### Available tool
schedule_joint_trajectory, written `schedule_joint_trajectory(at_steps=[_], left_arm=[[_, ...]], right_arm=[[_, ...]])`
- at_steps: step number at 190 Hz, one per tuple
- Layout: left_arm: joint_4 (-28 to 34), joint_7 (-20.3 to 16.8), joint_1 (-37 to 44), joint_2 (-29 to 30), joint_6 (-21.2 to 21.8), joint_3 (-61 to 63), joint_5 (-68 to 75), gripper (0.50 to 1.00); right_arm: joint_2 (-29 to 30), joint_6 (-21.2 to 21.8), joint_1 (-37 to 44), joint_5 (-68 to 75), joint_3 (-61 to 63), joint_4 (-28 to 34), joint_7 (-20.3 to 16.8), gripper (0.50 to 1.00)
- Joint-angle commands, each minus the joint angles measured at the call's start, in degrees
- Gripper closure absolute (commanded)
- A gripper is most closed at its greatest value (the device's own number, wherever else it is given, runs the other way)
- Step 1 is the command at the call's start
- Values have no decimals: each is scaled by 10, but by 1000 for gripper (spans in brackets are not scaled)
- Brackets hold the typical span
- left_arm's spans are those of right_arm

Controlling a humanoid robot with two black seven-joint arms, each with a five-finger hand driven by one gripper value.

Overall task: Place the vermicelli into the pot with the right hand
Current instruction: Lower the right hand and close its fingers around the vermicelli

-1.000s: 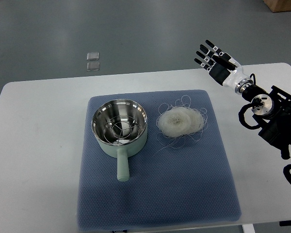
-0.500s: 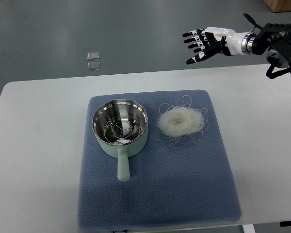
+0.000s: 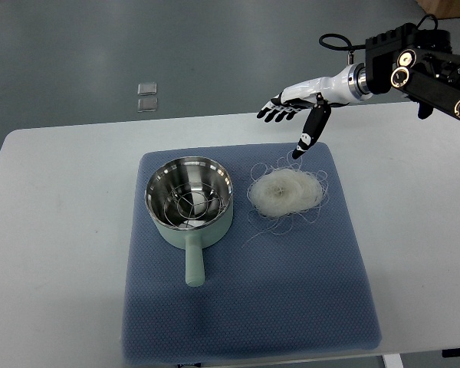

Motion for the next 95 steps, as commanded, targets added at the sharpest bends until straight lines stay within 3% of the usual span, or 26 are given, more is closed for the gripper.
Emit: schedule_joint_trajectory(at_steps=[1,60,95], left_arm=[[-4,0,0,0,0,0,0,500],[-7,0,0,0,-1,0,0,500],[-7,0,0,0,-1,0,0,500]], right_arm=[[0,0,-16,1,2,9,-9,570],[-4,0,-73,-1,4,17,-9,570],[3,-37,-96,-8,2,17,-7,570]])
